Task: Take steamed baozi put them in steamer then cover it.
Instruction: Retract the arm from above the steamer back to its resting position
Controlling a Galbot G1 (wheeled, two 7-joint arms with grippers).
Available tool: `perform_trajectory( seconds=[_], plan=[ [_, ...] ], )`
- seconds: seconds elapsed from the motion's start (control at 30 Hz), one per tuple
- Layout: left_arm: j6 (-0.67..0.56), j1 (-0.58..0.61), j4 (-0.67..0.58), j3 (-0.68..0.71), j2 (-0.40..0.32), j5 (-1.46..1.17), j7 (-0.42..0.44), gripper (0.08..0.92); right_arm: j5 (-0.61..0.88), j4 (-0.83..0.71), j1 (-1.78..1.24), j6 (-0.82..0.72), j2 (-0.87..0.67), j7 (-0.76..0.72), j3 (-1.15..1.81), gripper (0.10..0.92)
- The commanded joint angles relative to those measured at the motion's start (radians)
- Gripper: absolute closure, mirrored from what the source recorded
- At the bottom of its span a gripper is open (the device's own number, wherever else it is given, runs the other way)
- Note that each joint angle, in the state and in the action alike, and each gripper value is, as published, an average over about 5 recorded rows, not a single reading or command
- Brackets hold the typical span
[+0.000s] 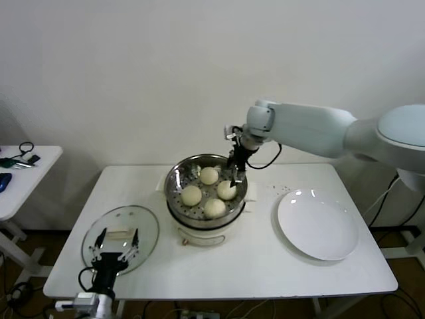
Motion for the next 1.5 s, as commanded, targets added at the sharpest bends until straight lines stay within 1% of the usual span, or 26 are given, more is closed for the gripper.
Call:
perform_trajectory(
  seconds=[0.03,0.13,0.3,0.47,0.63,0.8,1.03,1.23,1.4,1.5],
  plan=[
    [0.003,-0.003,-0.006,0.003,0.001,0.014,-0.001,0.177,-0.029,0.137,0.023,0.136,-0.239,0.18,0.135,0.203],
    [0.001,-0.008,-0.004,0.003,0.0,0.028,-0.001,0.177,-0.062,0.216,-0.012,0.203,-0.324,0.291,0.182,0.203],
    [-0.001,-0.005,-0.001,-0.005,-0.002,0.045,0.002,0.177,-0.089,0.333,-0.161,0.248,-0.471,0.453,0.331,0.203],
    [0.001,0.001,-0.016,-0.008,-0.005,0.065,0.005,0.177,-0.135,0.401,-0.388,0.328,-0.591,0.585,0.583,0.203],
    [0.01,-0.027,-0.026,-0.012,-0.029,0.111,0.006,0.177,-0.243,0.418,-0.705,0.433,-0.64,0.664,0.936,0.203],
    [0.022,-0.039,-0.029,-0.011,-0.037,0.134,0.008,0.177,-0.279,0.488,-0.958,0.458,-0.692,0.691,1.187,0.203],
    [0.042,-0.042,-0.032,-0.025,-0.039,0.183,0.018,0.177,-0.332,0.579,-1.361,0.452,-0.661,0.727,1.618,0.203],
    [0.048,-0.029,-0.035,-0.04,-0.033,0.308,0.032,0.177,-0.38,0.645,-1.607,0.432,-0.553,0.775,1.835,0.203],
    [0.081,-0.025,-0.039,-0.063,-0.016,0.561,0.05,0.177,-0.408,0.69,-1.777,0.396,-0.407,0.791,1.999,0.203],
    [0.119,-0.02,-0.051,-0.08,-0.005,0.797,0.101,0.177,-0.426,0.702,-1.84,0.392,-0.336,0.798,2.077,0.203]
  ],
)
